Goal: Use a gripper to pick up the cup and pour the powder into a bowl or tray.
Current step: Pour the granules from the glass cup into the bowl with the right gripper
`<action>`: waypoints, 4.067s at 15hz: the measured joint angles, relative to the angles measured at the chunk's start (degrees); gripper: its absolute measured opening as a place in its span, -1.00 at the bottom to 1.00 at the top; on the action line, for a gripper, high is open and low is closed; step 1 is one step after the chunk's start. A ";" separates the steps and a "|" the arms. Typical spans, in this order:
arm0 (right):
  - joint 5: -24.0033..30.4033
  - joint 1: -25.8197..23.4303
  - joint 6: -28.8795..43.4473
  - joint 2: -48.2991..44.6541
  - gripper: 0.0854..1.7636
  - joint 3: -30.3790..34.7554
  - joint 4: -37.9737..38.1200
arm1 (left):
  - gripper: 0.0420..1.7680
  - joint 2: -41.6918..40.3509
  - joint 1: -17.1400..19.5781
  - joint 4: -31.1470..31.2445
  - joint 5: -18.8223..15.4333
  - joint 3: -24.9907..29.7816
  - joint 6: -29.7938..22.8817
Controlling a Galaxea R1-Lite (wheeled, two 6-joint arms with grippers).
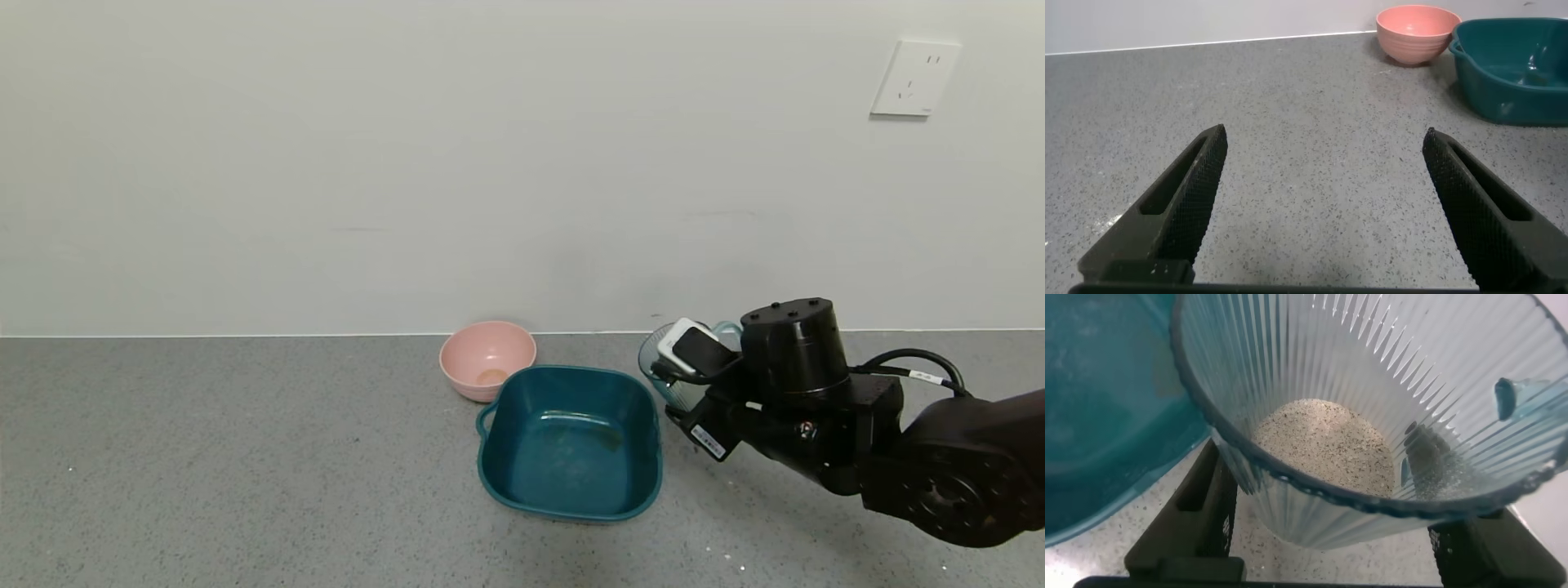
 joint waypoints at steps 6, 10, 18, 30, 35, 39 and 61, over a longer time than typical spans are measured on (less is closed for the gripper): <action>-1.82 -0.44 -9.48 2.04 0.49 -2.23 1.57 | 0.94 0.00 0.00 0.00 0.02 0.00 0.02; -3.38 -0.61 -16.48 3.41 0.49 -3.91 1.77 | 0.94 0.00 0.00 -0.02 0.00 0.00 0.02; -12.34 0.16 -24.34 6.51 0.49 -12.54 10.12 | 0.94 0.00 0.00 0.00 0.02 0.00 0.00; -17.12 1.77 -39.75 10.29 0.49 -17.57 9.05 | 0.94 0.00 0.00 0.00 0.00 0.00 0.00; -17.19 2.10 -45.41 10.81 0.48 -17.94 9.31 | 0.94 0.00 0.00 -0.02 0.00 0.00 0.02; -17.20 3.00 -48.15 11.06 0.48 -17.92 9.75 | 0.94 0.00 0.00 0.00 0.00 0.00 0.00; -24.72 7.19 -69.99 12.57 0.48 -20.65 9.95 | 0.94 0.00 0.00 0.00 0.00 0.00 0.00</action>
